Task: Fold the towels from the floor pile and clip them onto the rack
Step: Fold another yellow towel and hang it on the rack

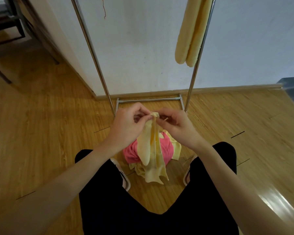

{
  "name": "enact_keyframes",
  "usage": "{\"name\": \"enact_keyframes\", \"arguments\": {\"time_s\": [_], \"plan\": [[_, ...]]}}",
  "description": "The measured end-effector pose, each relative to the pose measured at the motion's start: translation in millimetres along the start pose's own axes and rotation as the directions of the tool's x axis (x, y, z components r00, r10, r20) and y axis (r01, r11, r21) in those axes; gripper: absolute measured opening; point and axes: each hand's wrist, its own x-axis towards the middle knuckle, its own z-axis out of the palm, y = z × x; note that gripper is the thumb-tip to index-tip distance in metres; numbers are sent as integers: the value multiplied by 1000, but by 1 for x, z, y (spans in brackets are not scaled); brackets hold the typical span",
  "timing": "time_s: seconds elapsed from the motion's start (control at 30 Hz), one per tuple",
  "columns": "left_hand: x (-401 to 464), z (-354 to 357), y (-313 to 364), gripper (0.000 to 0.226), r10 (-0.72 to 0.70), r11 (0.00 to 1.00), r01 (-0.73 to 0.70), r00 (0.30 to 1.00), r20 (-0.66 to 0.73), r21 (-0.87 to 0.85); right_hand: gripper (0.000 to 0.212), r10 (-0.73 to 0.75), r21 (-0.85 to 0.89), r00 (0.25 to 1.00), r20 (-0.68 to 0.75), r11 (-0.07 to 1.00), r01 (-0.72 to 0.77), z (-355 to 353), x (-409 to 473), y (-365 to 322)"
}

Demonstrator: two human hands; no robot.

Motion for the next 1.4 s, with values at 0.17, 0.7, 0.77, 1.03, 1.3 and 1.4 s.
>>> {"name": "enact_keyframes", "arguments": {"time_s": [0.17,0.7,0.77,1.03,1.3,1.4], "plan": [[4,2,4,8,5,1000,-5,1000,-5,-14,21,-78,-94,995,-59,993,73,-2,3,1],[-27,-11,-86,30,-89,990,55,958,271,129,9,-22,-48,998,-52,999,20,-23,0,-1],[-25,-8,-88,35,-84,992,50,951,298,118,11,-21,-58,999,-45,998,19,-25,-3,-2],[-5,6,-82,42,6,998,-31,928,373,62,13,-39,-103,999,-31,994,35,-37,-14,2],[5,13,-103,37,-79,988,1,863,498,153,17,-19,-10,987,-159,1000,17,-51,-24,4],[25,-10,-87,31,65,964,-153,930,363,218,10,53,65,941,-335,997,-32,-57,-29,10]]}}
